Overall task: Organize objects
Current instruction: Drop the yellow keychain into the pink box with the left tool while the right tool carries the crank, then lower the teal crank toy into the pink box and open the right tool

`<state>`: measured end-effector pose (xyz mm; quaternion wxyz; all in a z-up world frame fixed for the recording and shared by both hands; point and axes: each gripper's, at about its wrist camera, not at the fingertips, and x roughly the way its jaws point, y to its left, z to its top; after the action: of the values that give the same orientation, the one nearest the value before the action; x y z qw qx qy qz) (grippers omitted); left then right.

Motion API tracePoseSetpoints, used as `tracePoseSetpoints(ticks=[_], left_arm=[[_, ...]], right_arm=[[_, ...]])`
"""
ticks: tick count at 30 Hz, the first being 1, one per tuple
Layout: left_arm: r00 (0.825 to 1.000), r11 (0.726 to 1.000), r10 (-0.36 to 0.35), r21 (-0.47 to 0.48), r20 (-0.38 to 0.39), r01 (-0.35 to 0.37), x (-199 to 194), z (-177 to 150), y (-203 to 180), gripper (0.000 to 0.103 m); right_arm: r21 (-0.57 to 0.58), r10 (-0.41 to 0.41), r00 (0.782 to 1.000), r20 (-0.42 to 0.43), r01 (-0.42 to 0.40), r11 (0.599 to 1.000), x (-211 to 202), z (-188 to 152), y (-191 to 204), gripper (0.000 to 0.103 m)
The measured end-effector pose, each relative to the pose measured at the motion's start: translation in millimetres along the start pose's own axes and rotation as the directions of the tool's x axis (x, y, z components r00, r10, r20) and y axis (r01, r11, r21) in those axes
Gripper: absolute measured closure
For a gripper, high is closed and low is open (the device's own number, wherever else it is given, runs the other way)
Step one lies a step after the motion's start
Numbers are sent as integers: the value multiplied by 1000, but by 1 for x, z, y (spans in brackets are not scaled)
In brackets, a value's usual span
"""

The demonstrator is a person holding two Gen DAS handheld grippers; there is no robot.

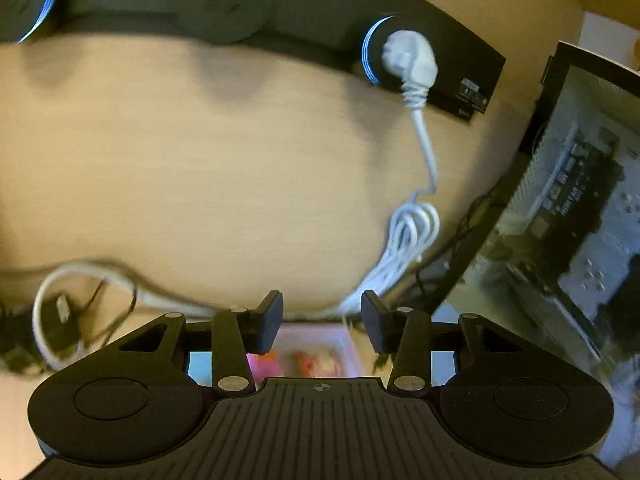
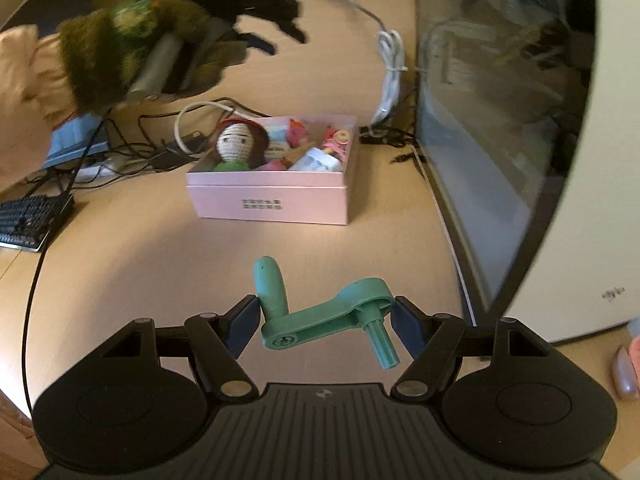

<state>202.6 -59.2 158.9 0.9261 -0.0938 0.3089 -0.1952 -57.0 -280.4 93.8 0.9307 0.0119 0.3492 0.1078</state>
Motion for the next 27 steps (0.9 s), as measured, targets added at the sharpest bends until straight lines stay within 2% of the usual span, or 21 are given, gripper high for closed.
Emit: tracePoseSetpoints(ticks=[3, 6, 10, 12, 15, 17, 19, 20, 23, 27], left_arm=[[1000, 1000, 8, 3, -27, -8, -27, -28, 20, 56], [998, 999, 24, -27, -63, -25, -62, -72, 46, 56], [987, 992, 46, -107, -153, -63, -102, -138, 77, 56], [978, 987, 28, -152, -209, -61, -118, -172, 87, 56], [969, 980, 12, -188, -247, -60, -135, -203, 95, 56], [968, 979, 31, -189, -248, -79, -146, -215, 98, 56], [969, 975, 57, -195, -239, -105, -153, -220, 102, 56], [970, 974, 66, -196, -233, -113, -155, -219, 104, 56], [970, 969, 95, -201, -223, -141, -158, -219, 111, 56], [971, 971, 100, -190, -219, -142, -147, -203, 113, 56]], right_arm=[[1, 6, 1000, 0, -6, 1000, 6, 6, 0, 31], [-10, 28, 999, 19, -28, 1000, 11, 22, 7, 31], [-41, 55, 996, 67, -52, 998, 26, 63, 27, 31], [-29, 55, 994, 98, -52, 998, 42, 92, 36, 31], [37, 16, 985, 172, -23, 999, 73, 135, 45, 30], [65, -19, 975, 219, 5, 998, 98, 156, 53, 27], [53, -52, 979, 200, 42, 998, 119, 165, 64, 22], [55, -54, 983, 176, 45, 997, 125, 164, 69, 22], [36, 33, 992, 126, -38, 999, 125, 137, 82, 21], [-101, 22, 997, 72, -15, 995, 110, 79, 90, 20]])
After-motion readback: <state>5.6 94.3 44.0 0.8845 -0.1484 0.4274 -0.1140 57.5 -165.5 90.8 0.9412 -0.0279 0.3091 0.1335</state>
